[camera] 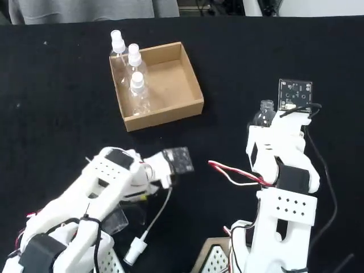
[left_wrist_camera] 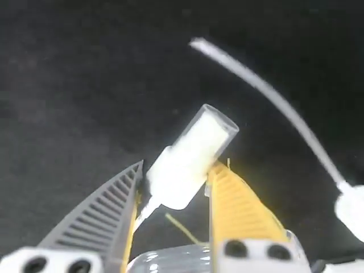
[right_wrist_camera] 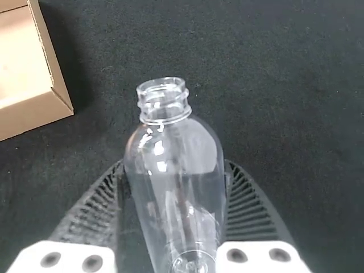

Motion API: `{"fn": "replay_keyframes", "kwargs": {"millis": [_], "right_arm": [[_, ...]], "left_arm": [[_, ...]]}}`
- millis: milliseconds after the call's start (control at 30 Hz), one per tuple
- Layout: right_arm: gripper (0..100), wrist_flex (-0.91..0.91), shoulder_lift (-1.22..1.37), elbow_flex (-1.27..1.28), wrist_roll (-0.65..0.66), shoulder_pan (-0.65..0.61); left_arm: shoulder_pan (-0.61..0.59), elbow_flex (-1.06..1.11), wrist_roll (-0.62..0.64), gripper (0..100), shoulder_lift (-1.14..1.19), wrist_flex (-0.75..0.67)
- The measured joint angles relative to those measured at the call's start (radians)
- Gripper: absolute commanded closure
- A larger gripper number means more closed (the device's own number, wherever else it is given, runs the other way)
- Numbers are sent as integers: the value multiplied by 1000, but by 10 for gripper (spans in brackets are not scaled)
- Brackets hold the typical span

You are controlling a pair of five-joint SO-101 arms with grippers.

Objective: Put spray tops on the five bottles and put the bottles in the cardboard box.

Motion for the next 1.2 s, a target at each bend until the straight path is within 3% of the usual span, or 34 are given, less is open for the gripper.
{"fn": "replay_keyframes", "kwargs": {"millis": [433,533,667,933,1200], "right_arm": [[932,0,0,0,0,0],[932,0,0,0,0,0],[932,0,0,0,0,0],[932,0,0,0,5,0],[932,0,0,0,5,0]], "left_arm": [[-147,-14,170,860,0,-34],[-176,-14,213,799,0,-44],[-189,-14,213,710,0,-43],[-189,-43,215,763,2,-5],[-189,-61,97,777,2,-5]]}}
